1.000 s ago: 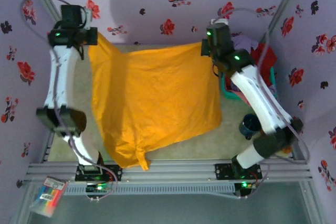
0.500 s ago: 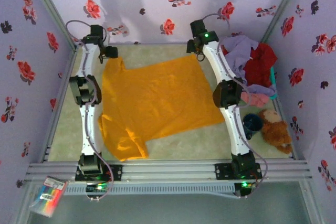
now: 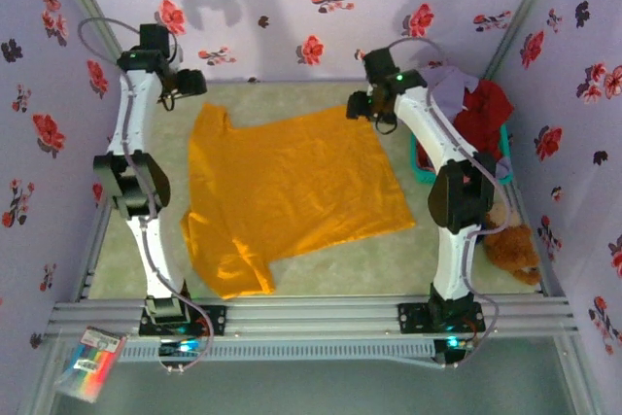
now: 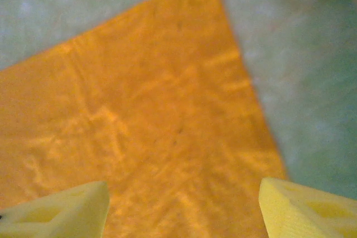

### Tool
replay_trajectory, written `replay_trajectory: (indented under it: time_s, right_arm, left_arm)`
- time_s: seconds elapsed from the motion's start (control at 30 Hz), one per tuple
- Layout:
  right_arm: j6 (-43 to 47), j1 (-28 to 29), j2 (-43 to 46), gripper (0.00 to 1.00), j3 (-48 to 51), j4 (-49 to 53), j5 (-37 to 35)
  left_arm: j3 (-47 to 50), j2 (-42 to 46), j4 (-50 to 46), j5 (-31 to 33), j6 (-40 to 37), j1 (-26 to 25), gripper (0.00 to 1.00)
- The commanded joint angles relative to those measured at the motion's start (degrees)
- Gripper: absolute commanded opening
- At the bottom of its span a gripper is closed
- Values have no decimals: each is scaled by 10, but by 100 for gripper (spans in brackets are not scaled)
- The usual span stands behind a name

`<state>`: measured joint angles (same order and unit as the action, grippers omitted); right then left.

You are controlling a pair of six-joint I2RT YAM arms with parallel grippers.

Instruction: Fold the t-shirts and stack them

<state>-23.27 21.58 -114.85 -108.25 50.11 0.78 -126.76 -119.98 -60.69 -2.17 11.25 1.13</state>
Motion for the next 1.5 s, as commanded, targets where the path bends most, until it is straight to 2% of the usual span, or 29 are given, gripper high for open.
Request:
replay_trajectory:
  time_s: [0.0,0.03,0.07,0.23,0.3,0.43,0.63,0.83,1.2,1.47]
  right_arm:
    - [-65,13,7,71,80,-74,74]
    - [-74,19,4,71,90,-84,85]
    - [-79,27,-3,70,95,-92,90]
    - [-95,54,-46,68,91,-119,123]
    - [-109,54,-61,67,92,-135,137]
    - [-120,52,-84,66,88,-164,148]
    - [-151,33,-140,66,53,-183,175]
    - [-162,7,-155,67,48,-184,174]
    - [-172,-15,-161,67,66,-192,188]
    - [-212,-38,-181,67,81,-200,207]
  left_arm:
    - [120,45,-86,28,27,8,63]
    - [156,62,-94,39,28,13,51]
    - [184,76,-105,44,34,19,45]
    - [296,148,-133,58,69,39,41]
    - [349,178,-128,62,83,43,33]
    - [446,202,-125,56,96,48,24]
    - [551,226,-102,39,122,49,23]
    - [612,202,-49,-6,130,49,25]
    - [609,120,-15,-6,113,51,26]
    - [620,91,-21,1,99,58,26]
